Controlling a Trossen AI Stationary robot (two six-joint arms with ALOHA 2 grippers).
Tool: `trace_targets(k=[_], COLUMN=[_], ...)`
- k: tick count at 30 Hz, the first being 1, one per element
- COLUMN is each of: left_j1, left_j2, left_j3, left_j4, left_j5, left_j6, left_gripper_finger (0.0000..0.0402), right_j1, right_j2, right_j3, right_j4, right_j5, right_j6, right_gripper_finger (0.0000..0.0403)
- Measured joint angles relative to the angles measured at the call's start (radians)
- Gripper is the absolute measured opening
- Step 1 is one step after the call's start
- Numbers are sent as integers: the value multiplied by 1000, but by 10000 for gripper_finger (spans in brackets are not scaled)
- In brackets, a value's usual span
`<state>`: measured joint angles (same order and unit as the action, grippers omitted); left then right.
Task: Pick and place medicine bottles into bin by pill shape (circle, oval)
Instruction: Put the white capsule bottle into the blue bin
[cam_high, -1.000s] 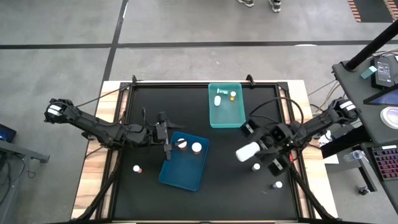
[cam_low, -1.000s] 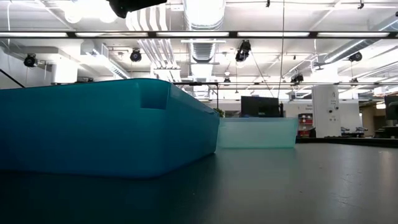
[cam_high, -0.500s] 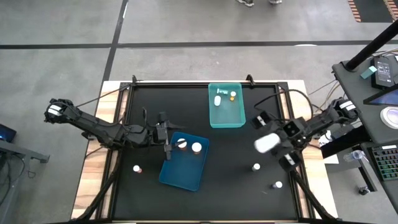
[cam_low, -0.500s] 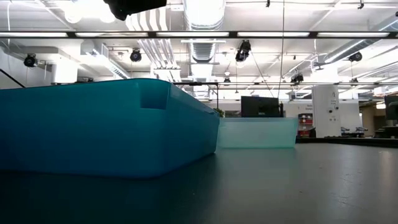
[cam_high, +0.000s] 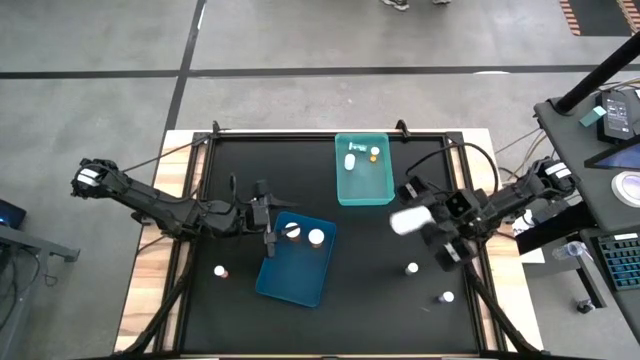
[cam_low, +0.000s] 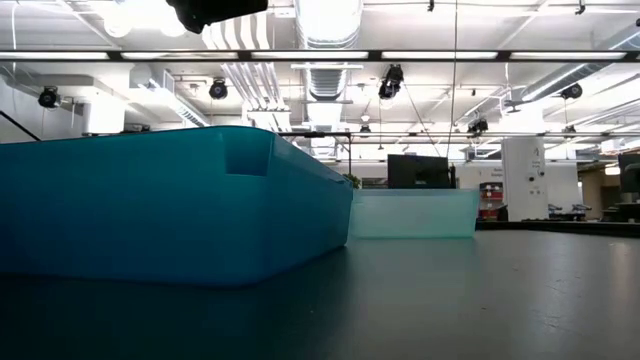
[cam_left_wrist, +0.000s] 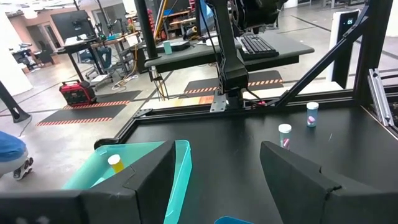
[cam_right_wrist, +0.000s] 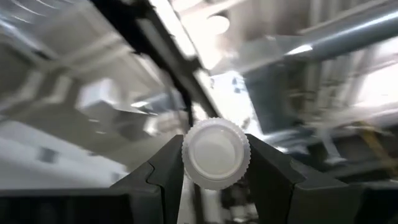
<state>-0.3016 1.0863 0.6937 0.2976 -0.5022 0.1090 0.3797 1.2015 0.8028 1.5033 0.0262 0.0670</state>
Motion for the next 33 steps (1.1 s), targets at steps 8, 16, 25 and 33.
trace_targets(k=[8,16,25,33], left_j1=[0,0,0,0], left_j2=[0,0,0,-23], left_j3=[-3,-15,-15,-15], left_j4=[0,9,9,5], left_j5=[0,0,0,0], left_j6=[0,-1,-1,5], left_gripper_finger=[219,219,219,219], right_j1=[-1,-1,-14,-54], right_j2=[-1,-12,9,117], right_j3=[32,128,482,679], right_j4=[-93,-393,-1284,-1804], right_j5=[231,339,426,427], right_j6=[-118,-173,-112,27], right_gripper_finger=[139,139,139,139])
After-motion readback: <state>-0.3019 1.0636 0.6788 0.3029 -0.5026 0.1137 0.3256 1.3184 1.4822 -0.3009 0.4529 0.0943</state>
